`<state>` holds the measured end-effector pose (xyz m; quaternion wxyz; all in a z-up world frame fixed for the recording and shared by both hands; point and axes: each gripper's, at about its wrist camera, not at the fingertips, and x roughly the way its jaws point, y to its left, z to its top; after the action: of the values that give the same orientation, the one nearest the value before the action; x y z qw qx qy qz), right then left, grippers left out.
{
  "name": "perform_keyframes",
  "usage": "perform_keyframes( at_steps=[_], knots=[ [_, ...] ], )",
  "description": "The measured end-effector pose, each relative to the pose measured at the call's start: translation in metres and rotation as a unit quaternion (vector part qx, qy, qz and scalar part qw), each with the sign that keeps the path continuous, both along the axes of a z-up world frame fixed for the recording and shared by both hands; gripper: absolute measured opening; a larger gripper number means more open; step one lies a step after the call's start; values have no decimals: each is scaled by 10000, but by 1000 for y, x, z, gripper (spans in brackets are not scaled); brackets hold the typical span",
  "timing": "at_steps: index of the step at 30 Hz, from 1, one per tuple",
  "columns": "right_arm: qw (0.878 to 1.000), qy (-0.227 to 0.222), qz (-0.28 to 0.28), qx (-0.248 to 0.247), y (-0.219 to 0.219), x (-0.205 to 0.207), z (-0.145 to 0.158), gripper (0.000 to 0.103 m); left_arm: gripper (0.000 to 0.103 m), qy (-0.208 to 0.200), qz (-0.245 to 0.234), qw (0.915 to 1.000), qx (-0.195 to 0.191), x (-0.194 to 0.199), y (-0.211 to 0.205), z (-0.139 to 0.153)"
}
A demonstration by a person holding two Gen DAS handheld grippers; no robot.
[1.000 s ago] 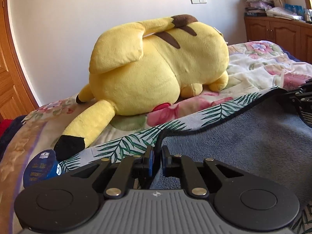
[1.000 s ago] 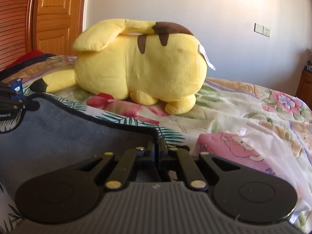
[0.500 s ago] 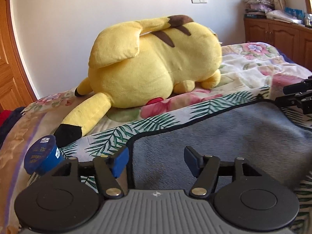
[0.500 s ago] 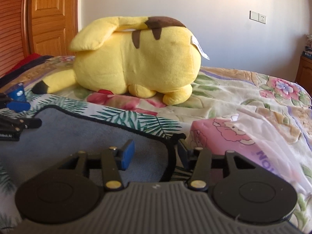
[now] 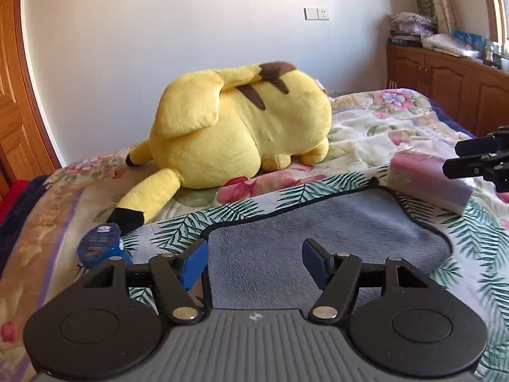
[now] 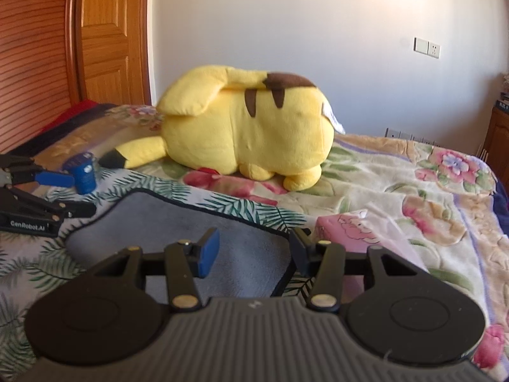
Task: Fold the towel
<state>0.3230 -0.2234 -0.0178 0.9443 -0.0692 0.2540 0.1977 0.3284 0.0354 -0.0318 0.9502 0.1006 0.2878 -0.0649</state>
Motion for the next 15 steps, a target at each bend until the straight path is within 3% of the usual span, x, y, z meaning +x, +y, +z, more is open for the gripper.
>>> perform_keyframes(
  at_steps=[6, 11, 15],
  knots=[
    [9999, -59, -17, 142, -4, -32, 23, 50, 52, -22, -35, 10000, -64, -35, -6, 24],
    [9998, -22, -59, 192, -5, -57, 36, 50, 64, -32, -67, 9998, -199, -66, -10, 42],
    [9997, -35, -108, 197, -6, -77, 45, 53, 67, -54, -114, 9997, -206, -89, -16, 54]
  ],
)
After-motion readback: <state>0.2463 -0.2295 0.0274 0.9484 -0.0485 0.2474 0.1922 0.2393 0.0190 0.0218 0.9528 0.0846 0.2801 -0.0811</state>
